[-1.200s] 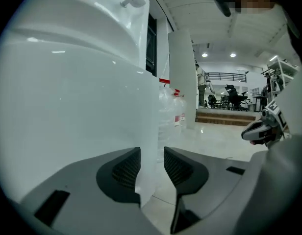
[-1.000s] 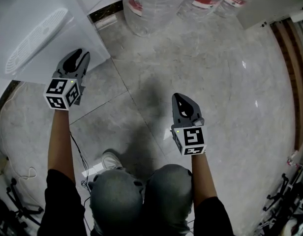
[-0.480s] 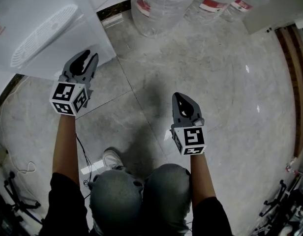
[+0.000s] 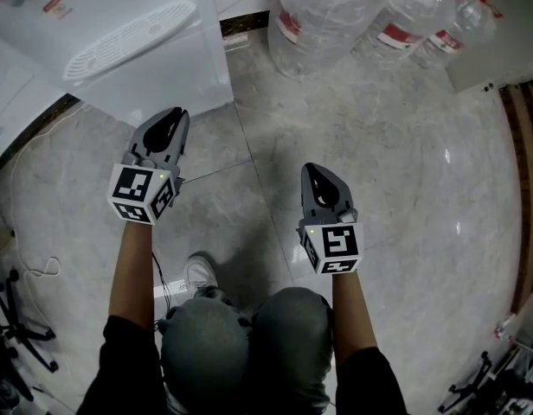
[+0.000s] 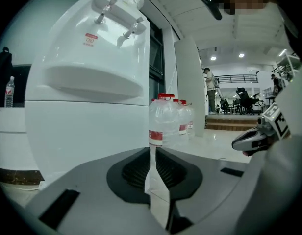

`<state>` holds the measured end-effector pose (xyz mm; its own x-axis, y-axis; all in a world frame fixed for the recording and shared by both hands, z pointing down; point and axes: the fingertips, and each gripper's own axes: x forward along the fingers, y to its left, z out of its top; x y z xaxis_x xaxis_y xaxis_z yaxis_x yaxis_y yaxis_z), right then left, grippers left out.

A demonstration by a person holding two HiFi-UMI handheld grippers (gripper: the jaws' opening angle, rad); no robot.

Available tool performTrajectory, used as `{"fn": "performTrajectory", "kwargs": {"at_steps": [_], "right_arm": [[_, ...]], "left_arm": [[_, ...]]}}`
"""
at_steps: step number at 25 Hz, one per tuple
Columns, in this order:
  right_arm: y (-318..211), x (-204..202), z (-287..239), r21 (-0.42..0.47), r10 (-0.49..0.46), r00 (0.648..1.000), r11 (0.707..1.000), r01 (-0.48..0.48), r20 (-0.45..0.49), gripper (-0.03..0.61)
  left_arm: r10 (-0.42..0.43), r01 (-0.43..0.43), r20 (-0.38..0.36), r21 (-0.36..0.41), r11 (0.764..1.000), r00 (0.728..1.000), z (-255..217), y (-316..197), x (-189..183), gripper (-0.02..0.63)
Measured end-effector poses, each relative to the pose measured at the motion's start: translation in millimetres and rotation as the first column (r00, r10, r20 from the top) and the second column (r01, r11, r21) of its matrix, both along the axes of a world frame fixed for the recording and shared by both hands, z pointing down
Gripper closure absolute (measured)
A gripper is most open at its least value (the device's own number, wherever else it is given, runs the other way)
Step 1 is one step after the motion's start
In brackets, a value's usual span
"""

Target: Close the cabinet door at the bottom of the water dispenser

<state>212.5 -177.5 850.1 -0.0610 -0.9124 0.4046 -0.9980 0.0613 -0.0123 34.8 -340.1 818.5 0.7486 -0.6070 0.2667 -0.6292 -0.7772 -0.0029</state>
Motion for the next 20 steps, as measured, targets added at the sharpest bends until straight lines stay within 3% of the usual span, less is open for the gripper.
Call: {"fn": "performTrajectory", "kwargs": {"at_steps": [11, 20], "right_arm": [[0, -42, -44, 0.015, -0.081, 0.997, 0.997, 0.081, 0.019, 0.566], [-19, -63, -147, 0.003, -0.104, 0.994, 0.995, 0.104, 0.038, 0.566]], "left_arm": [[-0.083, 0.083, 0.004, -0.014, 0.996, 0.997, -36, 42, -49, 0.598], [-0.120, 0.120, 0.001, -0.058, 0.991, 0.993, -133, 53, -81, 0.598]]}}
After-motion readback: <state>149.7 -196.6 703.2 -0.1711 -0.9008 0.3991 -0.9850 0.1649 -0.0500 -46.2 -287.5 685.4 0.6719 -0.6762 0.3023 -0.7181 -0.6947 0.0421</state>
